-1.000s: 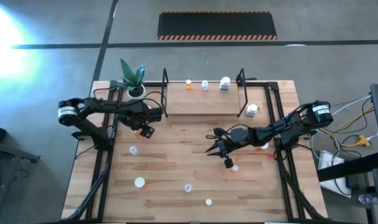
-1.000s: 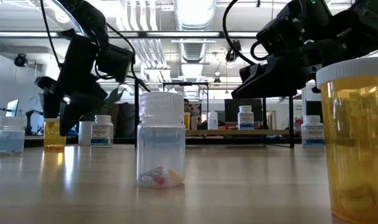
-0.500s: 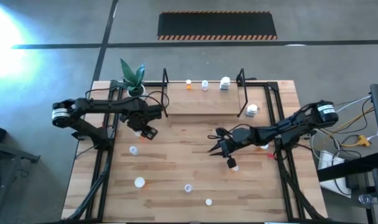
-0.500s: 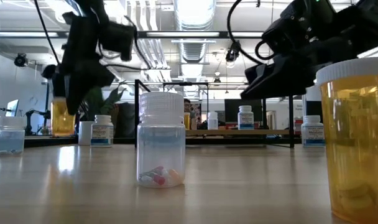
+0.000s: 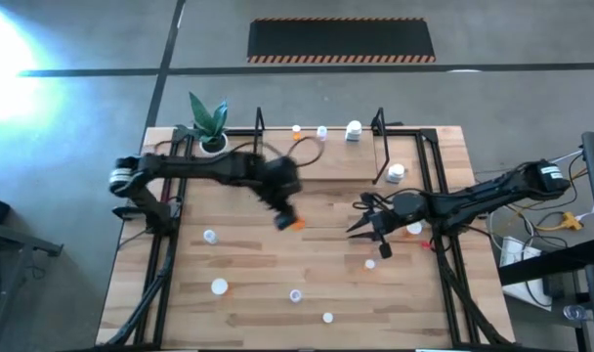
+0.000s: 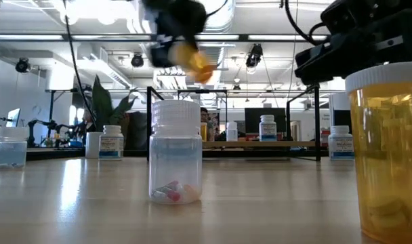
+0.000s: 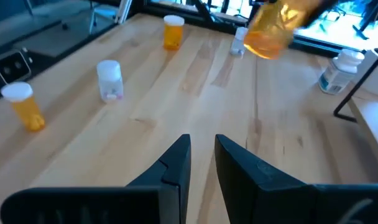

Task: Pick and place medicine bottles onto shelf by color
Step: Put the top left large orange pill bottle on the shelf

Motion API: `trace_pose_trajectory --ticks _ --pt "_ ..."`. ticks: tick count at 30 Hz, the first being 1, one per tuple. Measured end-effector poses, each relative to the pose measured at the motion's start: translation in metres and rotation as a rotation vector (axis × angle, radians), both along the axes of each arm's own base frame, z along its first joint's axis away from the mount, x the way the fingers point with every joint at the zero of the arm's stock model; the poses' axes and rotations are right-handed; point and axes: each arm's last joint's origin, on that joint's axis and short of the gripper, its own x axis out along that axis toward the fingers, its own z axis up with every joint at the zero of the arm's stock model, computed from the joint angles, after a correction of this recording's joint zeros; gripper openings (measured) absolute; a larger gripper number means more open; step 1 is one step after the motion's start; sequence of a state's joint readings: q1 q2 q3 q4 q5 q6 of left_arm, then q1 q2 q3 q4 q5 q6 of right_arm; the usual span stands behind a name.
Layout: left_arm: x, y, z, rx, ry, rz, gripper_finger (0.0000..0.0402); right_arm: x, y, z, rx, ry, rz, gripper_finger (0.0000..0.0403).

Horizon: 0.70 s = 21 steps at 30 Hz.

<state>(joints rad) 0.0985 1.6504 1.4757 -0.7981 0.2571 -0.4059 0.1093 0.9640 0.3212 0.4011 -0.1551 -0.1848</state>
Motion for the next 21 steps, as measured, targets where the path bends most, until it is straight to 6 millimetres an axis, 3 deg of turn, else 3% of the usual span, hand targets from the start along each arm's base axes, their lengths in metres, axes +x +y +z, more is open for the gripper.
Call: trace_pose_trajectory --ticks 4,8,13,21 --pt "0.041 0.026 0.018 0.107 -0.046 -0.084 0.0191 -0.009 -0.001 -0.002 0.059 -0.009 -0.021 0.0063" --pt "0.060 0.071 0.017 0.243 0.143 -0.033 0.0191 -0.014 -0.001 -0.006 0.109 -0.031 -0.034 0.0063" --pt "0.059 0.137 -0.003 0.342 0.431 0.098 0.0191 -0.014 -0.001 -0.009 0.137 -0.055 -0.040 0.0063" --pt "0.039 0.214 -0.041 0.304 0.571 0.253 0.0191 -0.014 -0.001 -0.007 0.149 -0.073 -0.045 0.0063"
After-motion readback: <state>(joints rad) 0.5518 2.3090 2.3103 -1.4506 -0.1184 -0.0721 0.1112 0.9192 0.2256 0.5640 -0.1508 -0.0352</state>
